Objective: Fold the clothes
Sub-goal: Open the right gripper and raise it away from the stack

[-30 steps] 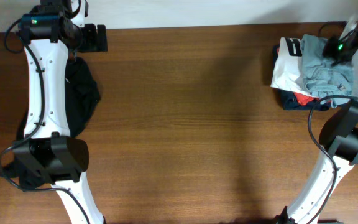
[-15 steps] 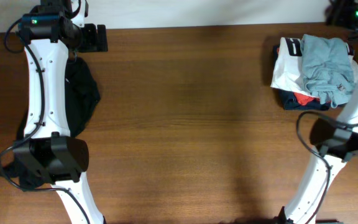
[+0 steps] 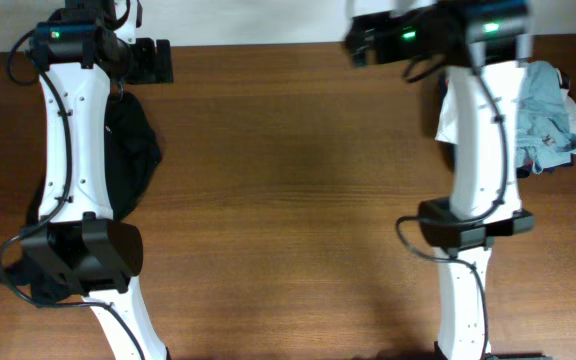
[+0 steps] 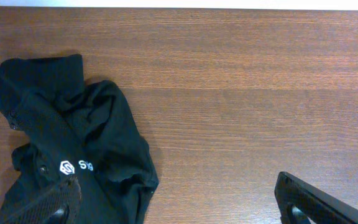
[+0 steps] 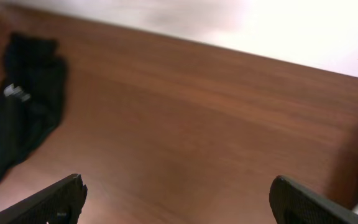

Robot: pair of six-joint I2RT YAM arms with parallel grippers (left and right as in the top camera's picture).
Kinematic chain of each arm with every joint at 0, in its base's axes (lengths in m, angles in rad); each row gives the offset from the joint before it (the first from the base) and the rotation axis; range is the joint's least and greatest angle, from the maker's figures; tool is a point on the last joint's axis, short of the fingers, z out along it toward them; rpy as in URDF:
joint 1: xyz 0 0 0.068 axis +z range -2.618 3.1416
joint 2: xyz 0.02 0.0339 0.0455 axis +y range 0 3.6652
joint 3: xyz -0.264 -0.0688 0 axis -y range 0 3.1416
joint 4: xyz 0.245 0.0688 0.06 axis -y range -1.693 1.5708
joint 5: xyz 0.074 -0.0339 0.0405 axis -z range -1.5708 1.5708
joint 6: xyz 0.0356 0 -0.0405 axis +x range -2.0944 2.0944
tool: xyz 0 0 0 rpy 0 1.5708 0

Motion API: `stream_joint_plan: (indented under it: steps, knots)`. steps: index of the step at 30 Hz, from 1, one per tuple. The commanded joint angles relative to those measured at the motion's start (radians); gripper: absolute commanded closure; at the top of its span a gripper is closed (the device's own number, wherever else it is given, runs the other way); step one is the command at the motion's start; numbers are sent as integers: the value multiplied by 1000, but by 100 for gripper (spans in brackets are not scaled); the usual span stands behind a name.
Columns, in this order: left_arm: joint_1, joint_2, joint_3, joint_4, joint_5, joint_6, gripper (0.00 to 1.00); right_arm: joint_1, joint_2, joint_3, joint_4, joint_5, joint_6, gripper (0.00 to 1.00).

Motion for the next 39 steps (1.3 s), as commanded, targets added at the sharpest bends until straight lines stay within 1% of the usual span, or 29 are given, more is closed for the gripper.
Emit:
stream_joint_plan:
  steps: [1, 6, 10, 15, 21, 24, 25, 30, 33, 39]
  knots:
    - [-2, -17, -8, 2, -3, 1, 1, 82, -24, 18, -3, -2, 15, 1]
    - [-2, -17, -8, 2, -3, 1, 1, 146, -24, 18, -17, 180, 15, 1]
    - [-2, -17, -8, 2, -3, 1, 1, 146, -21, 18, -98, 209, 14, 1]
    - [-2, -17, -8, 2, -3, 1, 1, 126, -28, 12, -101, 279, 14, 1]
    - [-2, -17, -8, 2, -3, 1, 1, 124, -158, 7, -71, 381, 13, 1]
    - [-2, -17, -8, 2, -3, 1, 1, 121, -236, -31, -5, 393, -39, 1]
    - [-2, -17, -8, 2, -3, 1, 1, 118, -274, -66, 33, 393, -66, 1]
    - [-2, -17, -8, 2, -3, 1, 1, 83, -462, -313, 221, 392, -69, 1]
    - [-2, -17, -8, 2, -4, 1, 1, 55, -594, -527, 362, 380, -69, 1]
    - [-2, -17, -8, 2, -3, 1, 1, -46, -874, -1035, 651, 288, -69, 2]
